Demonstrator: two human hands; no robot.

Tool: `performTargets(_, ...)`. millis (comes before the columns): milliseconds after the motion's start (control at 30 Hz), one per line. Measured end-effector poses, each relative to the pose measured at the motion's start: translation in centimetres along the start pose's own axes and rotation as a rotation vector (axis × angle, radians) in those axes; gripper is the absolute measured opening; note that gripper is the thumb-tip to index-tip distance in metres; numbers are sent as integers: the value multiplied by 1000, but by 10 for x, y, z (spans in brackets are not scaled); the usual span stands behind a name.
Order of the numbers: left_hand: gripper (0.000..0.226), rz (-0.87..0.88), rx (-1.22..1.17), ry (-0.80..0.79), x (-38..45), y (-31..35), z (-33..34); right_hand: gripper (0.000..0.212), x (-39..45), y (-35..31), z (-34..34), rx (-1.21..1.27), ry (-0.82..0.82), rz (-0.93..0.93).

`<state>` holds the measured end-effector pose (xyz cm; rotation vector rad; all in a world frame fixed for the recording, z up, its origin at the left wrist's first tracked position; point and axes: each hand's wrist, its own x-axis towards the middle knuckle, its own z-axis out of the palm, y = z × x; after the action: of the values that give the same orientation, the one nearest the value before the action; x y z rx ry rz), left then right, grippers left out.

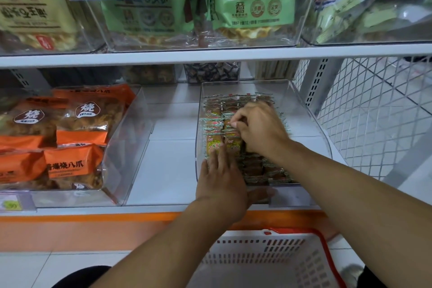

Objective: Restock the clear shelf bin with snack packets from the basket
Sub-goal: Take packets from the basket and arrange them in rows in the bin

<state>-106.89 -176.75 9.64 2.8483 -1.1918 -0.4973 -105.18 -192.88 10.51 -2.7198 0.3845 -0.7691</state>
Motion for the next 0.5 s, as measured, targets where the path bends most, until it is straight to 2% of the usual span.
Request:
performTargets(67,125,-6,8,-4,0,0,0,6,2,1,-2,5,-11,-2)
performTargets(233,125,-13,19,18,-1,1,-1,15,-2,2,-2,-179,-153,-114)
performTargets(400,122,-9,75,74,-1,1,1,30,0,-7,-4,-236,-205,-102)
performTargets(500,118,-3,110,85,0,1,2,29,0,-8,-3,-251,-238,-94)
